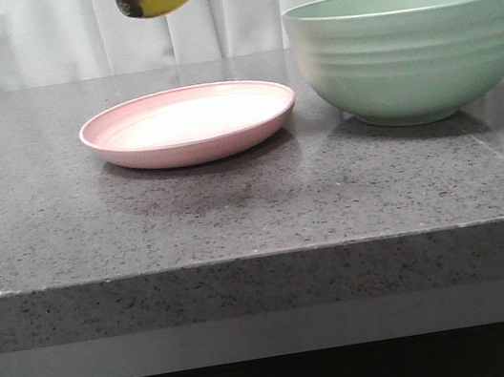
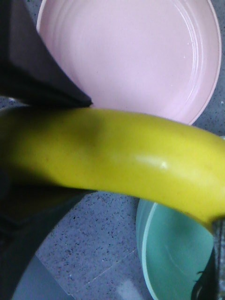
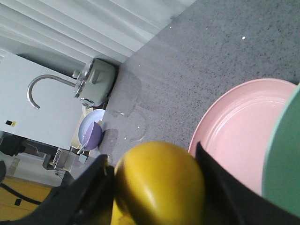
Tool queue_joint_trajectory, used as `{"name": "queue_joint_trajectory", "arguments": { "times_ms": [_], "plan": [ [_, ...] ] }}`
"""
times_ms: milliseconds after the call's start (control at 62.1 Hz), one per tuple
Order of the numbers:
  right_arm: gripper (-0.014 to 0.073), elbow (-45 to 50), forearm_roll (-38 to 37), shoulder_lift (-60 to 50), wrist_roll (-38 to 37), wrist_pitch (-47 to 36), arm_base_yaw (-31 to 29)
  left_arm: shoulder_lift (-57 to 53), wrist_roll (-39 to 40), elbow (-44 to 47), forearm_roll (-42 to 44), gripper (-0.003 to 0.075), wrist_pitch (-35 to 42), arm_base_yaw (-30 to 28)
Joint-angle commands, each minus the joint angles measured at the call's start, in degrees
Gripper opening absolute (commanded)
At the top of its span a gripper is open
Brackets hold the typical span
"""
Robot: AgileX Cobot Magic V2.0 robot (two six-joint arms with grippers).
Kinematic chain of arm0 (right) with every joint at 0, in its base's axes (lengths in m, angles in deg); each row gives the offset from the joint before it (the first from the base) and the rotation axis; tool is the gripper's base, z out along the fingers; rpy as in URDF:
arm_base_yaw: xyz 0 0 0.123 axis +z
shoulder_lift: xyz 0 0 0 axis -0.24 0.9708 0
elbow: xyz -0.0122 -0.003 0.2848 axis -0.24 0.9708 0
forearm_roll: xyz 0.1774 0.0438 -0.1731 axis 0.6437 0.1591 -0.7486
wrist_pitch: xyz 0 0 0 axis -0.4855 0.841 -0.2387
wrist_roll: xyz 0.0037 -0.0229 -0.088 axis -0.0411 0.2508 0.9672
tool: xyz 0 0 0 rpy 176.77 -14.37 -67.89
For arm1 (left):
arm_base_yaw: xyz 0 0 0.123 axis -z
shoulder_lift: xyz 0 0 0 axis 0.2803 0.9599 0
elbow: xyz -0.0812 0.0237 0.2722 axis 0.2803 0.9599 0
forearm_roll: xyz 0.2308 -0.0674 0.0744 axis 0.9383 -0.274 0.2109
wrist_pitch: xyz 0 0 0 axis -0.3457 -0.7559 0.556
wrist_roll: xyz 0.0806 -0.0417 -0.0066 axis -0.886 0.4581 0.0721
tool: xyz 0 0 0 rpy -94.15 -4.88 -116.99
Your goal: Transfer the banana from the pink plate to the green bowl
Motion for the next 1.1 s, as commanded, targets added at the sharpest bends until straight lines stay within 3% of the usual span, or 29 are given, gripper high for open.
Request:
{"name": "queue_joint_trajectory", "arguments": {
  "times_ms": [0,129,258,354,516,789,886,1079],
  "plan": [
    [0.008,-2.2,5.4,-1.8,1.0,2.9,0.0,-2.5,-0.1,-1.7,-0.9,0.0069,3.6,0.3],
    [0.0057,-2.3,5.4,-1.8,2.1,2.7,0.0,-2.5,-0.1,-1.7,-0.9,0.023,3.6,0.3],
    [0.0057,-3.9,5.4,-1.8,2.5,2.7,-0.1,-2.5,-0.1,-1.7,-0.9,0.0498,3.9,0.3],
    [0.0057,-6.6,4.8,-1.8,2.5,3.4,-1.3,-2.5,-0.1,-1.7,-0.7,0.0597,4.4,0.3],
    [0.0061,-14.1,-5.6,-1.8,1.9,6.9,-6.7,-3.1,-0.1,-1.7,0.4,0.06,4.7,0.3],
    [0.01,-30.3,-46.2,-0.9,-13.3,7.8,-13.8,-4.5,-0.1,-1.7,0.7,0.06,5.0,0.3],
    [0.01,-33.0,-52.6,1.2,-15.6,7.9,-13.7,-4.5,-0.1,-1.7,0.7,0.06,5.0,0.3],
    [0.01,-33.5,-54.7,7.2,-15.6,7.1,-13.5,-4.5,-0.1,-1.7,0.7,0.06,5.1,0.3]
  ]
}}
